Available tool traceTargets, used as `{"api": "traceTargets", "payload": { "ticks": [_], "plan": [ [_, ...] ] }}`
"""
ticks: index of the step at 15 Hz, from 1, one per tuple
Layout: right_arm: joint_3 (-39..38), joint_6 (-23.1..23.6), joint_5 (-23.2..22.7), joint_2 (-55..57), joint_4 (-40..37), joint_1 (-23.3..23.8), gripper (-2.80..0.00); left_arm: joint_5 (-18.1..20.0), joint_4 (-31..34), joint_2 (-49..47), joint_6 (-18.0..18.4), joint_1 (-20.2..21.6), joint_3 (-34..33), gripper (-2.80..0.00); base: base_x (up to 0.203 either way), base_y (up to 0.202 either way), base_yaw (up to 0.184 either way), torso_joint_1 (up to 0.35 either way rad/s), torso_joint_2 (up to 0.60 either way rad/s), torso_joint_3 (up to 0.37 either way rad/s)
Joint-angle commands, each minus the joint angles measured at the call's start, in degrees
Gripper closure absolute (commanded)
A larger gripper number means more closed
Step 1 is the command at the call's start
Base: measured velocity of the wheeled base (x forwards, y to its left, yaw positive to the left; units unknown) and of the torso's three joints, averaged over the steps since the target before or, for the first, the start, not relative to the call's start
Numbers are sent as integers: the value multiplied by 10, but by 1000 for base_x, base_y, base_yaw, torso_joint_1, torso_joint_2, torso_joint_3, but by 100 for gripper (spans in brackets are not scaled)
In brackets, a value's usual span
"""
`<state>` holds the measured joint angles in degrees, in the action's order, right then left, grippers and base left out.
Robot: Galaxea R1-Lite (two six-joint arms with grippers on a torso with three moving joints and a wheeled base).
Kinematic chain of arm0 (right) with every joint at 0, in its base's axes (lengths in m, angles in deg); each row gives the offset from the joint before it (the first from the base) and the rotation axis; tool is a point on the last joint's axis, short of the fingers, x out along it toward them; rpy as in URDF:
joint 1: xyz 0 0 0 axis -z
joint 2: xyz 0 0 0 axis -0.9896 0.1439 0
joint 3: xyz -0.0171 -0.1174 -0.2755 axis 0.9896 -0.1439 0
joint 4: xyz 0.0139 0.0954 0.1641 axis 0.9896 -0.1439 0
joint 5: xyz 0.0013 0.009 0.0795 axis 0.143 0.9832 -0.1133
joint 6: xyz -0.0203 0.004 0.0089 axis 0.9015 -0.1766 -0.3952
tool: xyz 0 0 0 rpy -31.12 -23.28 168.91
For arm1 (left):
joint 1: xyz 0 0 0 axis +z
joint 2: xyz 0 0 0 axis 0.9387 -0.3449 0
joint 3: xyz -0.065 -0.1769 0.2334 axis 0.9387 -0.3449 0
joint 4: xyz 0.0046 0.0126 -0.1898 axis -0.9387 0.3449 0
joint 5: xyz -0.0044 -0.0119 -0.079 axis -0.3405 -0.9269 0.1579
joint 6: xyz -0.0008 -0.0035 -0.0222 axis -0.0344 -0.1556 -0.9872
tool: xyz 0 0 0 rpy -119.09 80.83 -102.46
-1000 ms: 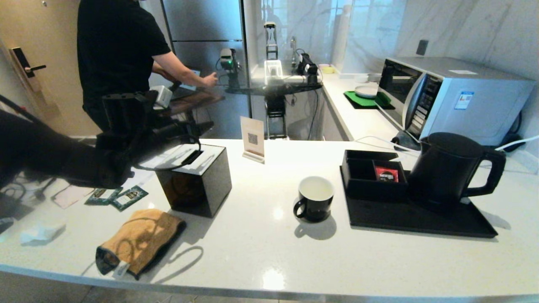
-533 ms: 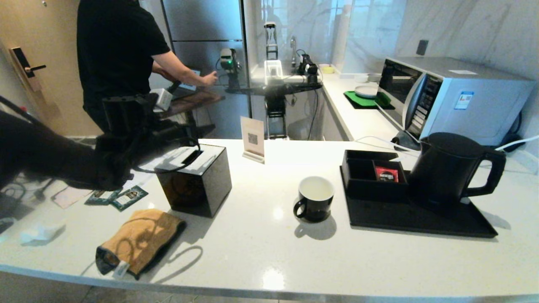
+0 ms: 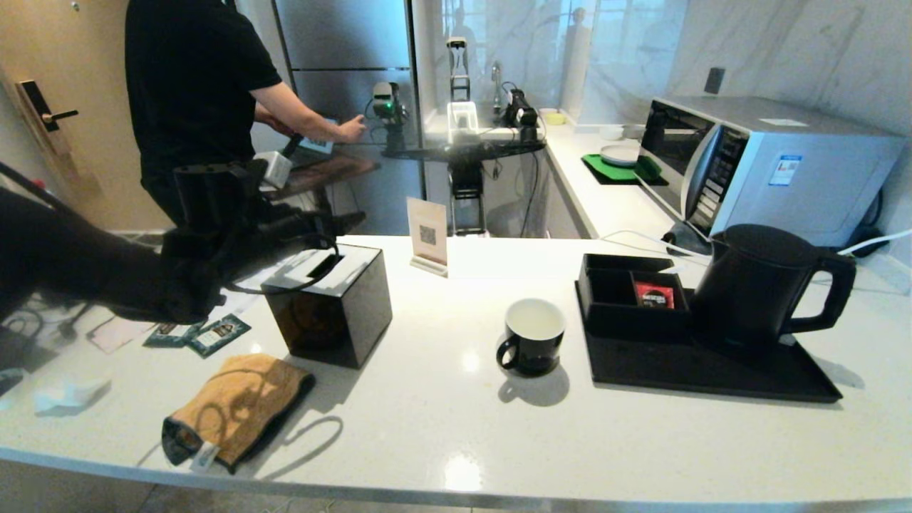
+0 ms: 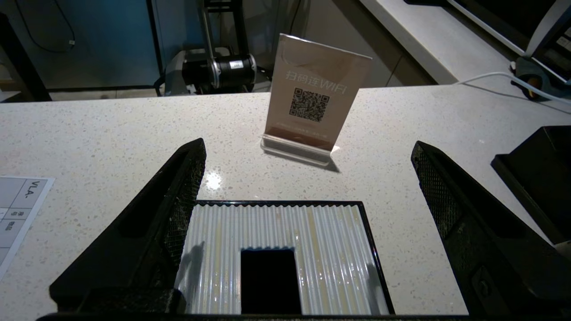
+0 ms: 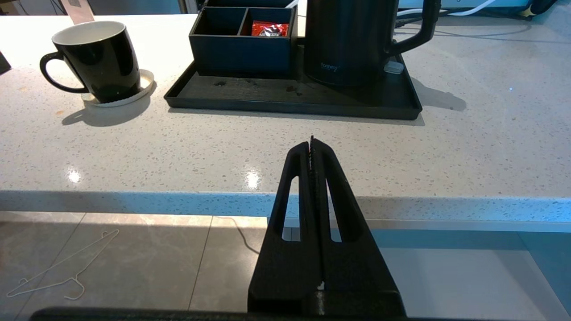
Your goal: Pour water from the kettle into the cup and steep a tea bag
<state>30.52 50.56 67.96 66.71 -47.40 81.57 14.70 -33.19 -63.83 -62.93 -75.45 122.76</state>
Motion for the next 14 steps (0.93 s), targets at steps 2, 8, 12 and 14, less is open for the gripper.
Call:
{"api": "traceTargets", "payload": {
  "ticks": [2,8,12,14],
  "plan": [
    [0,0,0,1,0,0,0,1,-3,-1,-2,2,2,-280,0,0,0,0,0,0],
    [0,0,0,1,0,0,0,-8,-3,1,-1,1,-1,-280,0,0,0,0,0,0],
    [0,0,0,1,0,0,0,-8,-3,5,-1,1,-2,-280,0,0,0,0,0,0],
    [0,0,0,1,0,0,0,-8,-2,10,-1,0,-2,-280,0,0,0,0,0,0]
  ]
}}
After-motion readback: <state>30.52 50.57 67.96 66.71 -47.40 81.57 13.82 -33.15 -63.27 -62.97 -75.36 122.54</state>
